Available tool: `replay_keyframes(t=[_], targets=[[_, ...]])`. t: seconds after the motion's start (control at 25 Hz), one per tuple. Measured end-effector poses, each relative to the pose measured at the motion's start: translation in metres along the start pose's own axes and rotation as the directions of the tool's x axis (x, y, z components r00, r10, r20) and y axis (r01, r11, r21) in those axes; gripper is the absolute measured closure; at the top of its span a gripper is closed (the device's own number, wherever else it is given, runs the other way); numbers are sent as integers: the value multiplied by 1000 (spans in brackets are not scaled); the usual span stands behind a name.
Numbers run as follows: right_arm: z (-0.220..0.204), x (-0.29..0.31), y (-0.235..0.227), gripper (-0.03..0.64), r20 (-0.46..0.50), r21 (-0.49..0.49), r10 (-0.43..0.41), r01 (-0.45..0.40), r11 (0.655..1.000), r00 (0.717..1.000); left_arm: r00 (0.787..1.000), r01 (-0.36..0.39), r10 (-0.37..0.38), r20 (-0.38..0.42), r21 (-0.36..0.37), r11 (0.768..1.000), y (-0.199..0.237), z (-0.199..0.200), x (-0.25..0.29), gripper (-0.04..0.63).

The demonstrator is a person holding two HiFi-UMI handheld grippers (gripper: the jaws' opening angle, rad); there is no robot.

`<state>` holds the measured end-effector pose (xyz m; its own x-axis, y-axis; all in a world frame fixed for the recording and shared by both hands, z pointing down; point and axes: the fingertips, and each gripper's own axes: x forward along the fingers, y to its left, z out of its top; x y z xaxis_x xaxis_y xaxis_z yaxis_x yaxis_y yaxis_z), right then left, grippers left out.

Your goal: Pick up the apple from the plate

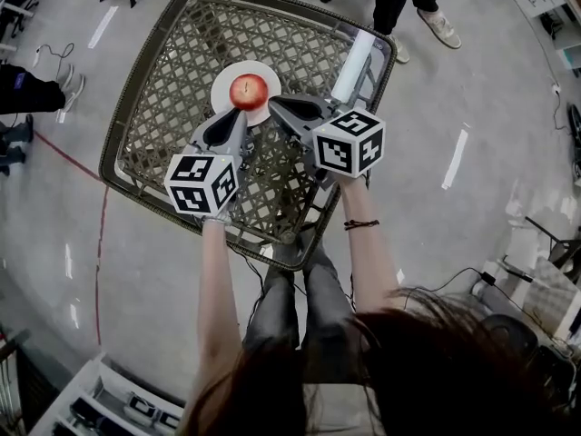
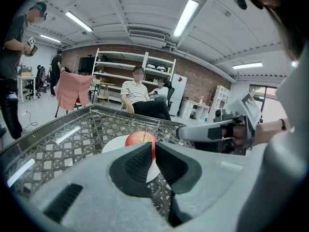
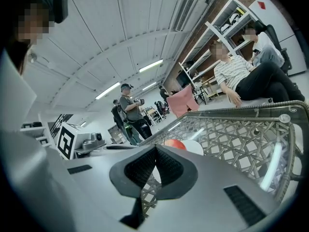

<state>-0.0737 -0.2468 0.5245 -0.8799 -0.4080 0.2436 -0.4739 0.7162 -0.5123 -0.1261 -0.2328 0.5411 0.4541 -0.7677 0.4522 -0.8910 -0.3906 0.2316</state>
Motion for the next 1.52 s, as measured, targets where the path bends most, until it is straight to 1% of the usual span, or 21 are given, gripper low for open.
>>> replay_keyframes(t=[0.16,0.28,0.48,0.96,1.08,1.36,1.52], targets=[[-5,1,-3,607,2,1,-2,2,1000,1000,1000,-10,10,-1,16,1000,5,-2,3,579],[-8,2,-5,607,2,-1,-5,5,1000,1000,1000,-15,15,-5,29,999,9,-4,7,533],[-13,3,-9,607,1,-3,-12,12,1000,1000,1000,-19,19,-6,37,999,13,-7,11,485],[-26,2,-22,607,8,-5,-27,27,1000,1000,999,-35,35,-3,106,994,20,-15,27,357],[-27,4,-24,607,8,-7,-27,27,1000,1000,1000,-29,29,1,124,992,22,-15,30,300],[-30,6,-29,607,5,-9,-27,27,1000,1000,1000,-4,4,3,170,985,20,-15,42,234],[-33,8,-32,607,-1,-7,-29,29,1000,1000,1000,3,-2,-5,190,982,22,-17,47,214]])
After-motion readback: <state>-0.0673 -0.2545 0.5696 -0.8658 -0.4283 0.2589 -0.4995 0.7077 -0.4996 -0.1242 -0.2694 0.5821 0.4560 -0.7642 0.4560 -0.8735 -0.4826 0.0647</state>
